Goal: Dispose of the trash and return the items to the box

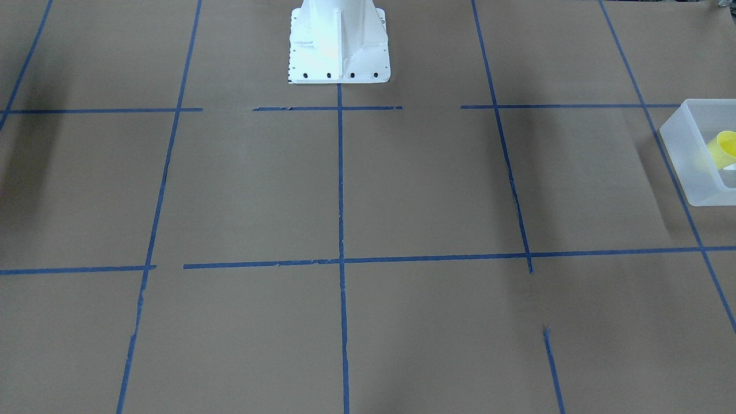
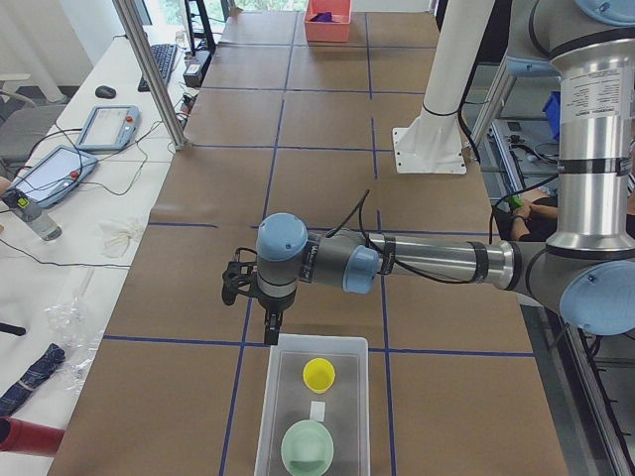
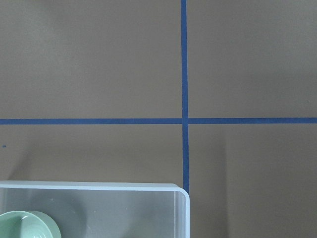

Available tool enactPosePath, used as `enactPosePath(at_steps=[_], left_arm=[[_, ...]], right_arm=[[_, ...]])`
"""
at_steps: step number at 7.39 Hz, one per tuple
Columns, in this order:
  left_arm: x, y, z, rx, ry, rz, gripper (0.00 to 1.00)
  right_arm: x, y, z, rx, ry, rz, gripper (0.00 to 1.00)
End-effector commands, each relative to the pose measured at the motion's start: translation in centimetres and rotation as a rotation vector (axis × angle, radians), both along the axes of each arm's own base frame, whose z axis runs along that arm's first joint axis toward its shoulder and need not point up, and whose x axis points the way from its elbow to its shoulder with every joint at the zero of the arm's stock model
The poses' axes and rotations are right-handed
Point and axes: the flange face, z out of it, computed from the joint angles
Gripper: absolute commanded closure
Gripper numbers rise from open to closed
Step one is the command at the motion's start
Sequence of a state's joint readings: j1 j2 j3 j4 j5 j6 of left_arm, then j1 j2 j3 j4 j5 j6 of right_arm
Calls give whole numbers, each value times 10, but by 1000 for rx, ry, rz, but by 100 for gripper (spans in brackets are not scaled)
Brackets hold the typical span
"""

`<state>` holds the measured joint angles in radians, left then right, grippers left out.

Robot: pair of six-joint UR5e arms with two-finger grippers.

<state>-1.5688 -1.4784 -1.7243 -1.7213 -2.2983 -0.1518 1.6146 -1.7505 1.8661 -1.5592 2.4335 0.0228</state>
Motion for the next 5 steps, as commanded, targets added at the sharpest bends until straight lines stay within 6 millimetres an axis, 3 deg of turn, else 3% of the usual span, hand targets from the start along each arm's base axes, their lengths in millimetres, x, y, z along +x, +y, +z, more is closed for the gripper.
enactPosePath(at_steps=[1, 5], left_arm=[[-2, 3, 7, -33, 1, -4, 0], [-3, 6, 8, -59, -2, 29, 0]], right_arm=[[0, 0, 0, -2, 1, -1, 0], [0, -1, 1, -2, -1, -1, 0]])
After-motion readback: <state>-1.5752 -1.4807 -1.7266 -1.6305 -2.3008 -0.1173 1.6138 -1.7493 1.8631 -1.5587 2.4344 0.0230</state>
